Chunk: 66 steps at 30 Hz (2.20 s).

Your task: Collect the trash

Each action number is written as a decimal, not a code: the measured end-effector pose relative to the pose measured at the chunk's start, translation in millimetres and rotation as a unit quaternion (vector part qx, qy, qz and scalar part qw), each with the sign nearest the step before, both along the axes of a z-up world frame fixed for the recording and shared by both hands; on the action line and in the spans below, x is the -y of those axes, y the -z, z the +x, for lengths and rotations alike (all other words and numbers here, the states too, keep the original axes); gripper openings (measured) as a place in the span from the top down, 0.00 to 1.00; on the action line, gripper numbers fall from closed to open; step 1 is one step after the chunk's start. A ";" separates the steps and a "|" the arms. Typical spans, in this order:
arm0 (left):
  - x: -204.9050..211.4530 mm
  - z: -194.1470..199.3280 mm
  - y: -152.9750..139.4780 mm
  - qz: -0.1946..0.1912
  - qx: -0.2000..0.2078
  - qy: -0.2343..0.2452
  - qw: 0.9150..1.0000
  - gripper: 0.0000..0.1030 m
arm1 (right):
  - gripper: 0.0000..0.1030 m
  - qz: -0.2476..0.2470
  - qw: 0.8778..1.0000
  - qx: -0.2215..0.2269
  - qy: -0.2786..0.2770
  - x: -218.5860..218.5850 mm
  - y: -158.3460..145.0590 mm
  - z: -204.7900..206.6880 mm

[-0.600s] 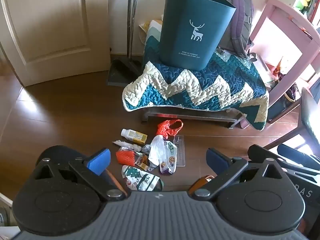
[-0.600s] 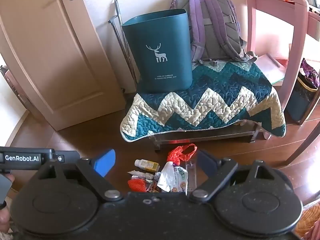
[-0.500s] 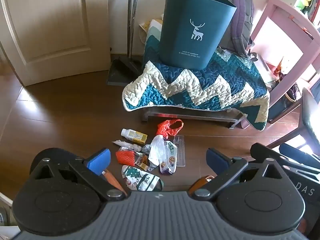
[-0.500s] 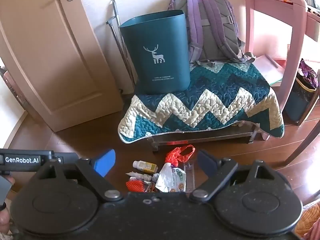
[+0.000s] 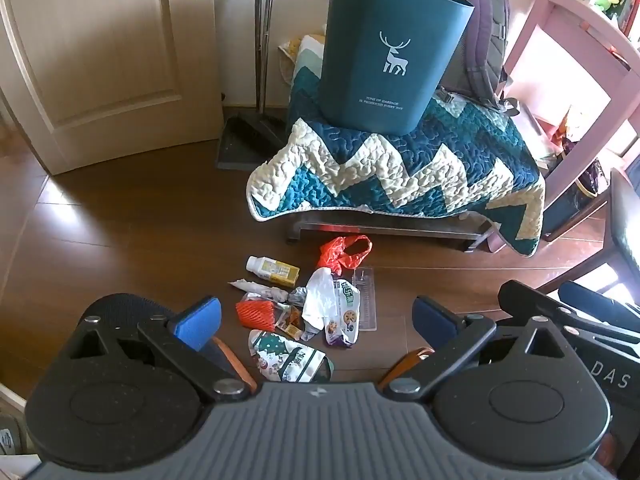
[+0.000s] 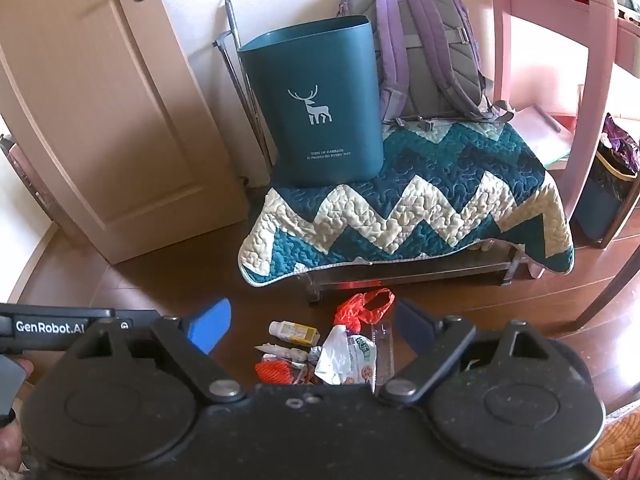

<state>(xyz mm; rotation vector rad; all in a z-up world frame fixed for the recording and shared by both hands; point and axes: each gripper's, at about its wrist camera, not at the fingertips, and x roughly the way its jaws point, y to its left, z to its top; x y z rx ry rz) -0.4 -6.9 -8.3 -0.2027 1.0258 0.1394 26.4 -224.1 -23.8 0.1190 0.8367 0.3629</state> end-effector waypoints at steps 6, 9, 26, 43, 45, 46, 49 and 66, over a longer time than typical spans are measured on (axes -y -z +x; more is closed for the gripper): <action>-1.4 4.7 -3.2 0.005 0.005 0.004 1.000 0.01 | 0.13 0.002 1.000 0.009 0.001 -1.5 -0.7 -2.5; -0.6 3.2 -6.0 0.010 0.010 0.004 1.000 0.01 | 0.13 0.001 1.000 0.012 -0.002 -0.8 -3.0 -6.0; 0.9 -3.6 -17.3 0.043 0.040 0.012 0.998 0.01 | 0.13 -0.004 1.000 0.028 -0.005 -1.5 -9.7 -13.5; 1.9 -4.2 -24.0 0.047 0.048 0.015 0.998 0.01 | 0.13 -0.004 0.999 0.031 -0.009 -4.0 -13.5 -12.2; 1.8 -4.5 -24.7 0.047 0.049 0.015 0.998 0.01 | 0.13 -0.004 0.999 0.031 -0.009 -3.6 -13.3 -12.3; 1.7 -4.3 -24.6 0.047 0.048 0.015 0.998 0.01 | 0.13 -0.004 0.999 0.032 -0.010 -3.8 -13.6 -12.4; 1.8 -4.4 -24.6 0.047 0.048 0.015 0.998 0.01 | 0.13 -0.004 0.999 0.031 -0.009 -3.5 -13.5 -12.4; 0.6 -5.5 -27.8 0.041 0.056 0.014 0.998 0.01 | 0.13 -0.009 0.999 0.037 -0.009 -7.0 -18.4 -13.4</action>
